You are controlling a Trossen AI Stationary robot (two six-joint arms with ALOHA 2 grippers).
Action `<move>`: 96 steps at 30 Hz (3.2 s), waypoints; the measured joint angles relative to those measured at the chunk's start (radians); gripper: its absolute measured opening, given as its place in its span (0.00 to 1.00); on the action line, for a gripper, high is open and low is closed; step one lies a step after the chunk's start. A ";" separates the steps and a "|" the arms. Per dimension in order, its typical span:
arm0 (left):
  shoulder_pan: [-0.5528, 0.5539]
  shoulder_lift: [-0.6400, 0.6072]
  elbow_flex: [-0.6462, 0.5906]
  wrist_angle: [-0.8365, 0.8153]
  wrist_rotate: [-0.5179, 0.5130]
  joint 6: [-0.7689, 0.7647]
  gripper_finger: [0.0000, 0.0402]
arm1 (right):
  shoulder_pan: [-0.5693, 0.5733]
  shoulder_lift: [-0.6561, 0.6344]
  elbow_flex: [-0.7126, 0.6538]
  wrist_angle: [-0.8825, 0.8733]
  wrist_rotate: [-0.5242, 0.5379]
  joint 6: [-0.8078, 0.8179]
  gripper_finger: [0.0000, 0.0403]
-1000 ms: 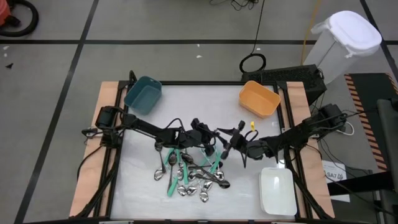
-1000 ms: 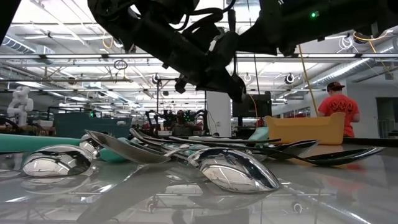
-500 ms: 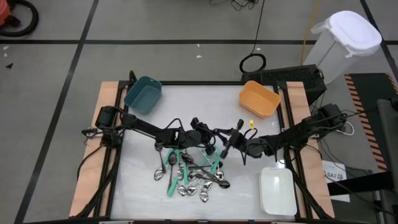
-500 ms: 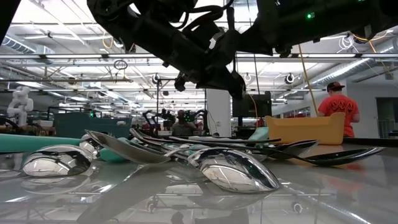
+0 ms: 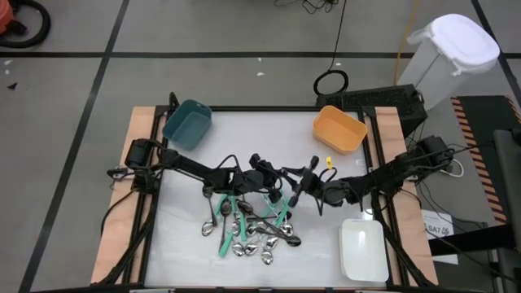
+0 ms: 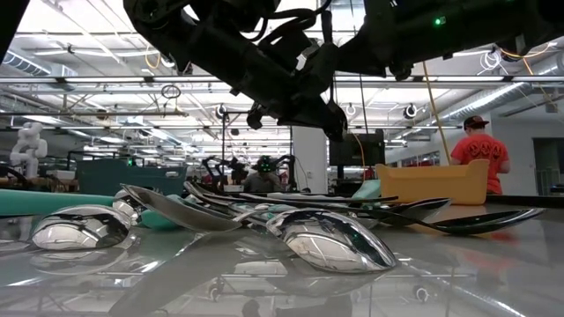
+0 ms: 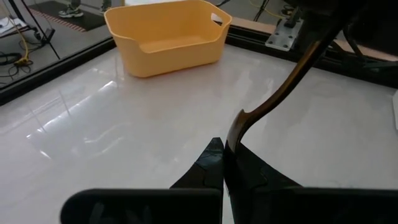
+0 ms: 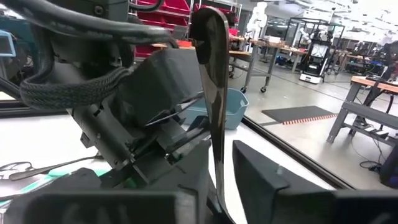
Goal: Sort silverware by color (type)
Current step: Put the black spoon into the yellow bin
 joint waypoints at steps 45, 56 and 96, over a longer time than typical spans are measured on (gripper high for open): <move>0.046 -0.225 -0.026 -0.306 0.226 0.271 0.43 | -0.146 -0.642 0.000 -0.719 -0.274 0.076 0.00; 0.082 -0.224 -0.162 -0.052 0.352 0.243 0.43 | -0.146 -0.661 0.000 -0.909 -0.270 0.220 0.00; 0.032 -0.224 -0.161 -0.028 0.354 0.284 0.43 | -0.976 -0.424 0.327 -1.534 -0.678 -0.071 0.00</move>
